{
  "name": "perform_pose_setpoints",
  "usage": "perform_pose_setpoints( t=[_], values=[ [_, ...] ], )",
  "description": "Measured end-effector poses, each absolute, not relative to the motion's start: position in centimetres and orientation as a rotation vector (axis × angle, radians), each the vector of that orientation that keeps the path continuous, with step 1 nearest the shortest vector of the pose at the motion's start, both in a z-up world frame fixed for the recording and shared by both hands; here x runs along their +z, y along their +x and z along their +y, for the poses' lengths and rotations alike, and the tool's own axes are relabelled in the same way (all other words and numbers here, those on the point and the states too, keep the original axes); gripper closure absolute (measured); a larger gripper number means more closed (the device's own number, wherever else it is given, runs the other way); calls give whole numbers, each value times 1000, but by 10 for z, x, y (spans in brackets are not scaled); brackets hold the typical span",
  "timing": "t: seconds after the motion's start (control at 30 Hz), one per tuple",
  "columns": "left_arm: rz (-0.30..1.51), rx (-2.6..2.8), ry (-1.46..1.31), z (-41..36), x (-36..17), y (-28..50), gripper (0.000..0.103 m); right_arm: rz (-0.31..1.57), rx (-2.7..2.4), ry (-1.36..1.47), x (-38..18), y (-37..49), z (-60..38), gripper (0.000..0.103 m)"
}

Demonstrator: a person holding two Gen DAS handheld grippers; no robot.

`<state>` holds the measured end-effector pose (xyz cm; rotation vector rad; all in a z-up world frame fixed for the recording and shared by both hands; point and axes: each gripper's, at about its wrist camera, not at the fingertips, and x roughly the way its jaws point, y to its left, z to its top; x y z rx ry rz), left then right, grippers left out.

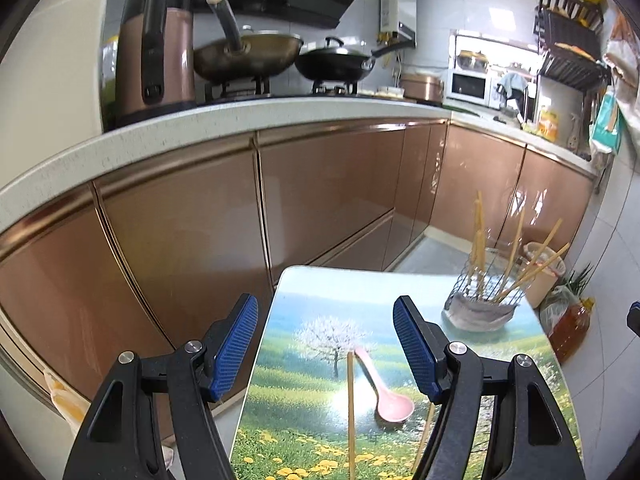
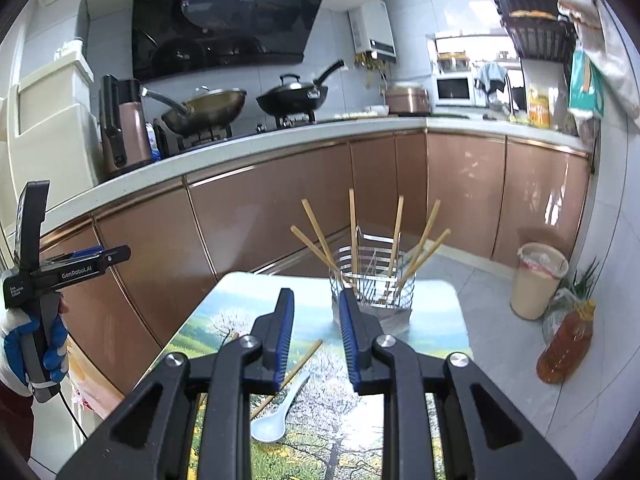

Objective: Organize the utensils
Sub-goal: 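Move both open tools back down to the last chopsticks beside the spoons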

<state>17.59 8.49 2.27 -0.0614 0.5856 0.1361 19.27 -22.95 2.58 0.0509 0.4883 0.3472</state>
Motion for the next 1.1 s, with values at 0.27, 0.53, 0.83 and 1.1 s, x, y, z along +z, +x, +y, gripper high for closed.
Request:
perform_pose_setpoints(
  t=[0.27, 0.53, 0.83, 1.1],
  values=[
    [682, 158, -78, 99, -20, 201, 33, 568, 340, 75, -7, 221, -220, 81],
    [809, 152, -91, 108, -71, 226, 34, 650, 338, 90, -43, 250, -212, 81],
    [1009, 88, -46, 103, -137, 260, 34, 748, 348, 97, -82, 282, -198, 81],
    [1102, 4, 17, 87, -173, 281, 39, 839, 373, 78, -119, 310, -174, 81]
  ],
)
